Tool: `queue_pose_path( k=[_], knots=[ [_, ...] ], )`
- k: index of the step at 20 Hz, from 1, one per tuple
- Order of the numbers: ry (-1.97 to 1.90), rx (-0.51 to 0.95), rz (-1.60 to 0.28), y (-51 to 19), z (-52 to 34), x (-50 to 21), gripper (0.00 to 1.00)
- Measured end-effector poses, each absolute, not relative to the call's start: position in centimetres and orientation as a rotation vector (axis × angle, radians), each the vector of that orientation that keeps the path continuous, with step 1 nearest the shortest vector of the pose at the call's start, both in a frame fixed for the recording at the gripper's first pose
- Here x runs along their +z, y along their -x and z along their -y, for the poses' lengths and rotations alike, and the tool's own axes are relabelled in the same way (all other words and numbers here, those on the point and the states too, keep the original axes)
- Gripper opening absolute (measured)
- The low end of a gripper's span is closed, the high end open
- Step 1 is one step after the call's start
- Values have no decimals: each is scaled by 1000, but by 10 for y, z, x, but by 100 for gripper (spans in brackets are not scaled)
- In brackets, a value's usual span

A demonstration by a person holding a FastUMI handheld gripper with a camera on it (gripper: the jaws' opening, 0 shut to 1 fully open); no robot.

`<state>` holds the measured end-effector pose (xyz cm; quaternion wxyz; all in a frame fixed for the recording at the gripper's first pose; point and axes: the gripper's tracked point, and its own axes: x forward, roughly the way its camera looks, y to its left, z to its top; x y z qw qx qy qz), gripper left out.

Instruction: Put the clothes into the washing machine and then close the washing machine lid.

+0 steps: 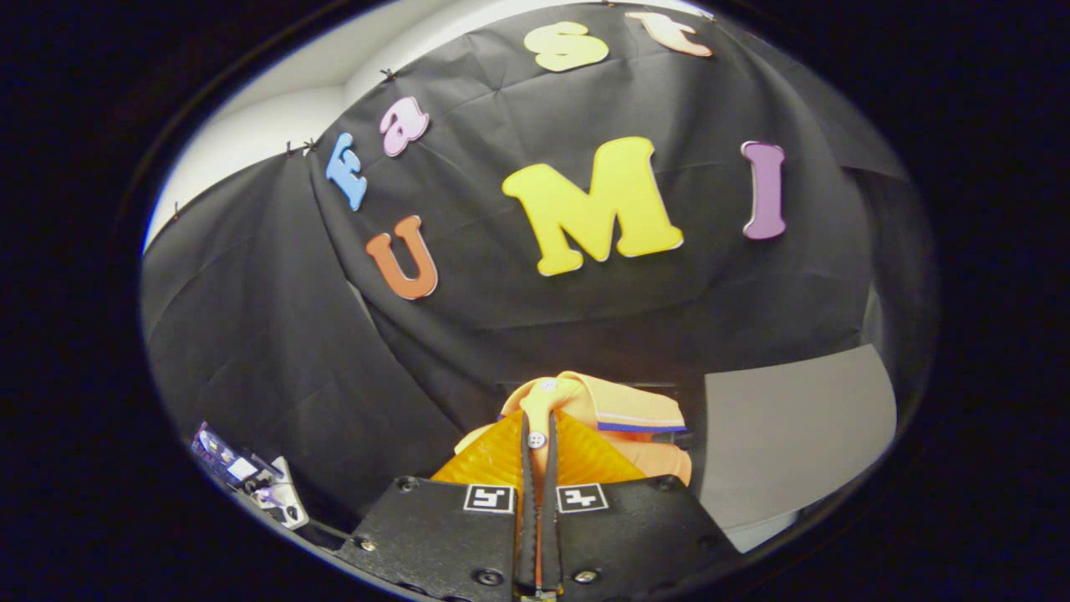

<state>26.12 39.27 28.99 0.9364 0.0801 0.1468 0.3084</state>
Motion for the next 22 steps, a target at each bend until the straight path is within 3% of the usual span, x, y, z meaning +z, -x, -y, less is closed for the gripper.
queue_pose_path(
  k=[8, 22],
  knots=[
    [-144, 737, -443, -315, -471, 233, 6],
    [-75, 634, -711, -412, -499, 90, 6]
  ],
)
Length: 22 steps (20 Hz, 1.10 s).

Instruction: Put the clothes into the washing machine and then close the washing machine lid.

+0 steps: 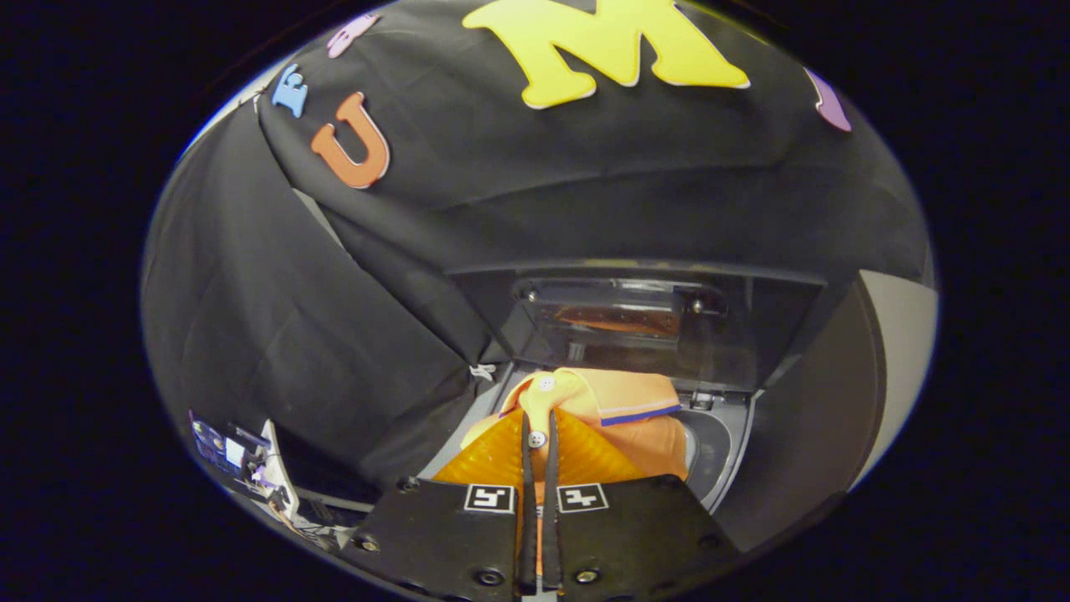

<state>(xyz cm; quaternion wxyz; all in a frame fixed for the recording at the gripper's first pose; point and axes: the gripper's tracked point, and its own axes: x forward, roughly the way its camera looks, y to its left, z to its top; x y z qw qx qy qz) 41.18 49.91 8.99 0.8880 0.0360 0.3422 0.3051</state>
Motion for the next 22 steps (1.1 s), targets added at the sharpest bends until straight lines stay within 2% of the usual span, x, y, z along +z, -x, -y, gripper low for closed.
queue_pose_path(
  k=[15, 22],
  knots=[
    [-28, 474, -886, -449, -504, -15, 6],
    [-12, 415, -918, -452, -505, -28, 6]
  ],
)
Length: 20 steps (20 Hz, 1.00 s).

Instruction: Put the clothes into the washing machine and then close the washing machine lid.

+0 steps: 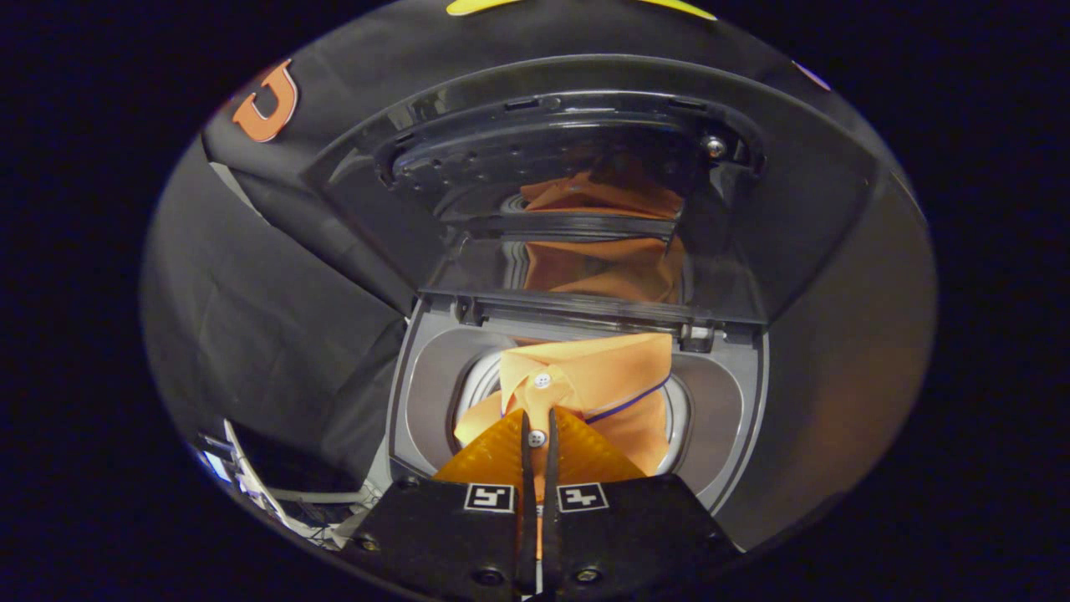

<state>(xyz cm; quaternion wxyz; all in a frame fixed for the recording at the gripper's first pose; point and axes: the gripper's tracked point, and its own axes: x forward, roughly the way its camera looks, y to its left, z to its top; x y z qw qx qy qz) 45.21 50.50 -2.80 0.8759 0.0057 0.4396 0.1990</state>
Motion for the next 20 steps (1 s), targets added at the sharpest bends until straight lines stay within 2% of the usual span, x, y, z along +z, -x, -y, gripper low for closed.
queue_pose_path(
  k=[3, 9, 13, 14, 20],
  knots=[
    [-16, 403, -921, -451, -504, -28, 6],
    [-18, 425, -911, -448, -507, -30, 13],
    [6, 393, -870, -454, -503, -26, 92],
    [11, 392, -869, -455, -500, -26, 89],
    [-10, 370, -871, -451, -497, -27, 89]
  ],
)
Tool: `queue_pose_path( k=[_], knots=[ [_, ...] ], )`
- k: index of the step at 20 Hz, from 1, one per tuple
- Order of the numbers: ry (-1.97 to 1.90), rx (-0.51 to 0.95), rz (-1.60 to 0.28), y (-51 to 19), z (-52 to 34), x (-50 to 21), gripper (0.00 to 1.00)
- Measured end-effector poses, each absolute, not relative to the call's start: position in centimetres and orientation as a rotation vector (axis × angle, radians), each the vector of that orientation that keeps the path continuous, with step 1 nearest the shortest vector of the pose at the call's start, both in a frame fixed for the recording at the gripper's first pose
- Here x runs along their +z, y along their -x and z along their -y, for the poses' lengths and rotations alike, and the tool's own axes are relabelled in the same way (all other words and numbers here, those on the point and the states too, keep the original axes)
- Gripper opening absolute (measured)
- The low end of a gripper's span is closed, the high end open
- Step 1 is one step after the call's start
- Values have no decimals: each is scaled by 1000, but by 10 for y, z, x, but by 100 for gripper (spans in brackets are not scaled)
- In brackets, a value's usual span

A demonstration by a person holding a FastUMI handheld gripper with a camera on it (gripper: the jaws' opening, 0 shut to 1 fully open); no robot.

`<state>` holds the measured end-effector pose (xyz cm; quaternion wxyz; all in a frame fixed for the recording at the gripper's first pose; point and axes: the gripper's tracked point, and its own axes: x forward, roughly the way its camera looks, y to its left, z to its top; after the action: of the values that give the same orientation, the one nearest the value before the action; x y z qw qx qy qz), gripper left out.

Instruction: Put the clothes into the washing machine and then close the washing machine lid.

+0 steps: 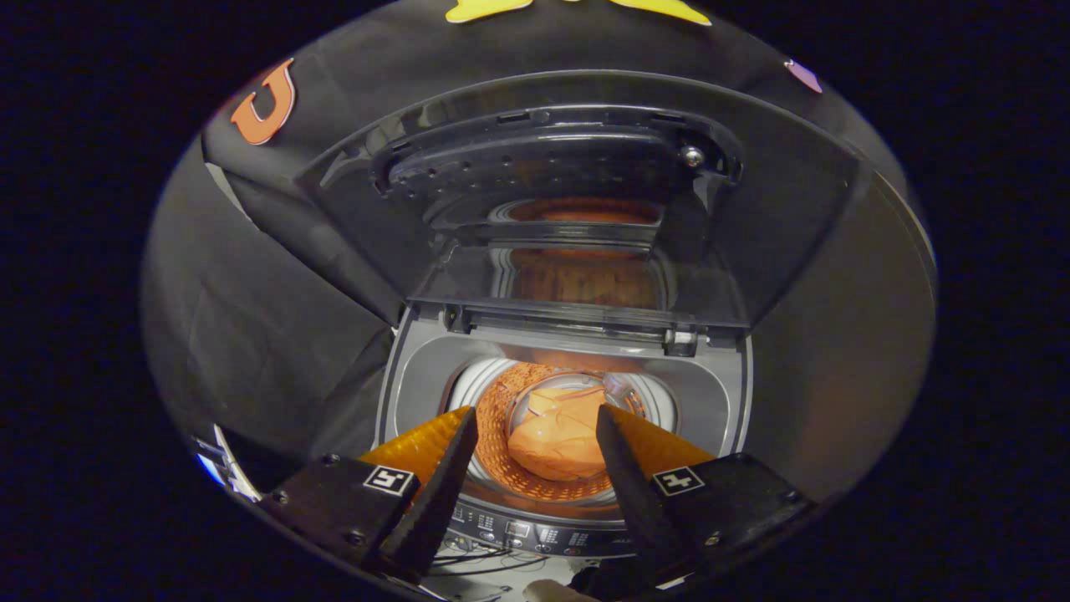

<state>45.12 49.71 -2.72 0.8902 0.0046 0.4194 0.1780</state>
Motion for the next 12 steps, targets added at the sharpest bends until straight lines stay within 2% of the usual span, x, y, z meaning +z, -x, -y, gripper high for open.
queue_pose_path(
  k=[12],
  knots=[
    [5, 337, -790, -454, -485, -14, 90]
  ],
)
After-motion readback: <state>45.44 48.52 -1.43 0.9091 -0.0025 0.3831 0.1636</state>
